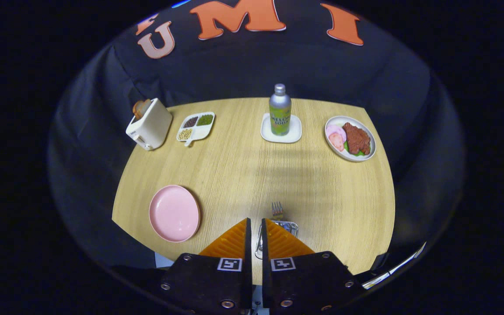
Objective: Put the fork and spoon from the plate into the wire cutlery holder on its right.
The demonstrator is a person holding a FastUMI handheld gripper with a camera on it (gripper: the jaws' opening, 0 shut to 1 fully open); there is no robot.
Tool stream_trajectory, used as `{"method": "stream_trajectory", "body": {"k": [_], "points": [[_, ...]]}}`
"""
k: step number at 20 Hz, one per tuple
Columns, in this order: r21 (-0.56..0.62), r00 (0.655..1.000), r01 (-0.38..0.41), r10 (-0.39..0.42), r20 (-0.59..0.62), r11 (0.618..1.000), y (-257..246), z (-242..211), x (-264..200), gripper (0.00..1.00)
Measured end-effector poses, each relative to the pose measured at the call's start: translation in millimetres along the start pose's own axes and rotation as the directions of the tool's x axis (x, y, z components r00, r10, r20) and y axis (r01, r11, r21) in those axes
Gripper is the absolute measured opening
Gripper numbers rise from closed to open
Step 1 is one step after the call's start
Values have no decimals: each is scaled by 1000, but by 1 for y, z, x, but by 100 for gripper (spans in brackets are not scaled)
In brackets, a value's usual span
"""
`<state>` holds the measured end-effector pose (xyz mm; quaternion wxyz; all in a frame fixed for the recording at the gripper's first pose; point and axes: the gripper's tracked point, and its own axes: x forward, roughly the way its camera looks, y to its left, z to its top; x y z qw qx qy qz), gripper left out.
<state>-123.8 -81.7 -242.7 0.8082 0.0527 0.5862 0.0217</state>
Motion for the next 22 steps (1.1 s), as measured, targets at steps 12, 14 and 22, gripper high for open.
{"method": "stream_trajectory", "body": {"k": [12, 14, 22], "points": [[-127, 805, 35, 48, 592, 991, 33, 110, -111, 59], [-125, 766, 66, 30, 642, 990, 33, 120, -124, 69], [-90, 524, 117, 15, 852, 989, 57, 168, -183, 85]]}}
